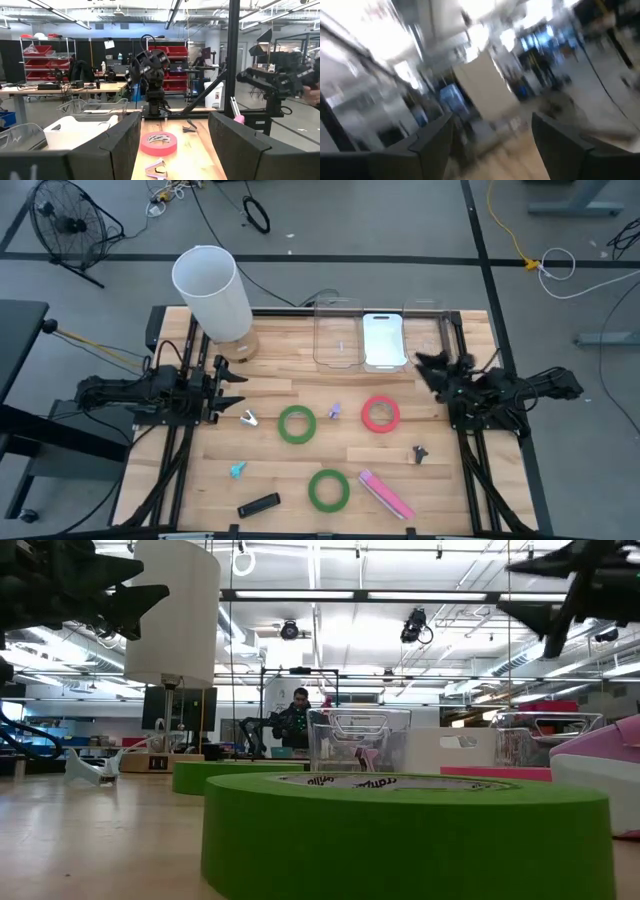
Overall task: Pick and place Stapler, Stapler remover, tape
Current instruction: Put the pink tape into the right transparent bin
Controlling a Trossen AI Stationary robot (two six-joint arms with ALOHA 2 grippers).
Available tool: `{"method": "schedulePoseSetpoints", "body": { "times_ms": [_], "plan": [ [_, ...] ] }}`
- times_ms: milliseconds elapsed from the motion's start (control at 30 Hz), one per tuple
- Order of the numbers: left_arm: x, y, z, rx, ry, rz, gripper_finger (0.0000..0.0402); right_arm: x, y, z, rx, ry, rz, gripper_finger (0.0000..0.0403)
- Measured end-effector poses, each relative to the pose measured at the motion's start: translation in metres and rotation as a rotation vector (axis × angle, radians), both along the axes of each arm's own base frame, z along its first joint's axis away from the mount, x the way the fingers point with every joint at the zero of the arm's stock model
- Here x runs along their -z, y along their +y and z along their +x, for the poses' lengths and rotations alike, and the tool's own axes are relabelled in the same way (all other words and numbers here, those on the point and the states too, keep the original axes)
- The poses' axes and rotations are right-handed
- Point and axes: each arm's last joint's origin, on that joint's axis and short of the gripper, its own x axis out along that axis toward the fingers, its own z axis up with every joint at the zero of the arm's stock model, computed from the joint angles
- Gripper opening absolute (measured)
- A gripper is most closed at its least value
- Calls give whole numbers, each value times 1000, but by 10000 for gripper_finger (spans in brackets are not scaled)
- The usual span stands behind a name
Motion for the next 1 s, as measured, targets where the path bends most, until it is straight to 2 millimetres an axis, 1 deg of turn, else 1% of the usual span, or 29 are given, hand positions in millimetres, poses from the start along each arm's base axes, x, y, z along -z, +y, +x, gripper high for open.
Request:
{"method": "schedulePoseSetpoints", "body": {
  "times_ms": [33,100,233,300,367,433,533,633,667,800,900,1000],
  "plan": [
    [0,0,0,-1,0,0,236,-1,1,5,8,62,8,266],
    [0,0,0,-3,0,0,236,-9,1,17,67,192,-9,261],
    [0,0,0,-7,0,-2,236,-38,5,53,194,428,-211,250],
    [0,0,0,-7,1,-3,236,-44,7,71,223,550,-270,245],
    [0,0,0,-7,1,-3,236,-43,10,87,198,663,-284,242],
    [0,0,0,-7,1,-3,236,-33,14,100,153,759,-262,239],
    [0,0,0,-7,2,-3,236,-23,21,115,42,815,-217,236],
    [0,0,0,-7,2,-3,236,-14,27,122,-51,849,-200,235],
    [0,0,0,-7,2,-3,236,-12,28,123,-57,853,-187,235],
    [0,0,0,-6,3,-3,236,-9,36,120,-95,873,-148,235],
    [0,0,0,-6,3,-3,236,-7,44,119,-238,879,-134,235],
    [0,0,0,-7,3,-3,236,-3,48,115,-247,919,-105,235]
  ]
}}
